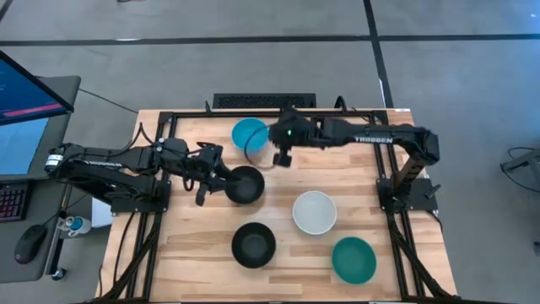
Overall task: Nest bowls inside each other
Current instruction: Stack the blue bowl on top of the white bowl
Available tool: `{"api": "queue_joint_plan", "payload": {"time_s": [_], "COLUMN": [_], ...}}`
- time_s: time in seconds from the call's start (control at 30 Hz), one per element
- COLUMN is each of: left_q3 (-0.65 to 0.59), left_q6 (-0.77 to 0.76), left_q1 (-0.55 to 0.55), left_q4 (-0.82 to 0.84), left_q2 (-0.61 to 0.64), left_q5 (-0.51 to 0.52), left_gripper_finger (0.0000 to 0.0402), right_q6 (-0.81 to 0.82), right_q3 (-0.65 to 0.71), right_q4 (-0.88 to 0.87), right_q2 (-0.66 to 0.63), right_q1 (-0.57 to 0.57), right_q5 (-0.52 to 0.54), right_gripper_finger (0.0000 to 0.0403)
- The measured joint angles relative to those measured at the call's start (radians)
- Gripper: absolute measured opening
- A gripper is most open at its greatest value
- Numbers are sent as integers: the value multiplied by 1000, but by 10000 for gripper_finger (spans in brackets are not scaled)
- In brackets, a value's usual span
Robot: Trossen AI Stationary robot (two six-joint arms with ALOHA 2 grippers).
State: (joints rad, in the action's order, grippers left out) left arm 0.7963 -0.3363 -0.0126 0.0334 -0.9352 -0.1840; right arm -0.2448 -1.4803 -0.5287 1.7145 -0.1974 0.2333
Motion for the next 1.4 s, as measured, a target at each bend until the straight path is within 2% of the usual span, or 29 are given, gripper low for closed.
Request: {"api": "queue_joint_plan", "payload": {"time_s": [0.1,0.17,0.33,0.53,0.73,0.93,1.03,1.17,1.4], "left_q3": [0,0,0,0,0,0,0,0,0], "left_q6": [0,2,22,24,-9,-25,-29,-32,-35], "left_q1": [0,1,1,13,29,28,28,29,28], "left_q4": [-1,1,7,7,6,5,4,4,2], "left_q2": [0,0,0,0,0,0,0,0,0], "left_q5": [60,109,224,269,270,270,270,276,276], "left_gripper_finger": [115,115,115,115,115,115,115,115,115], "right_q6": [131,186,219,207,141,123,40,-60,-412], "right_q3": [0,0,-1,-1,-5,-60,-96,-130,-126], "right_q4": [-17,-17,-4,-8,-2,11,37,47,-143], "right_q2": [0,0,20,110,231,248,248,246,255], "right_q1": [-67,-109,-188,-236,-228,-217,-206,-203,-199], "right_q5": [-59,-154,-398,-519,-520,-505,-463,-464,-424], "right_gripper_finger": [67,67,67,70,103,143,160,185,221]}}
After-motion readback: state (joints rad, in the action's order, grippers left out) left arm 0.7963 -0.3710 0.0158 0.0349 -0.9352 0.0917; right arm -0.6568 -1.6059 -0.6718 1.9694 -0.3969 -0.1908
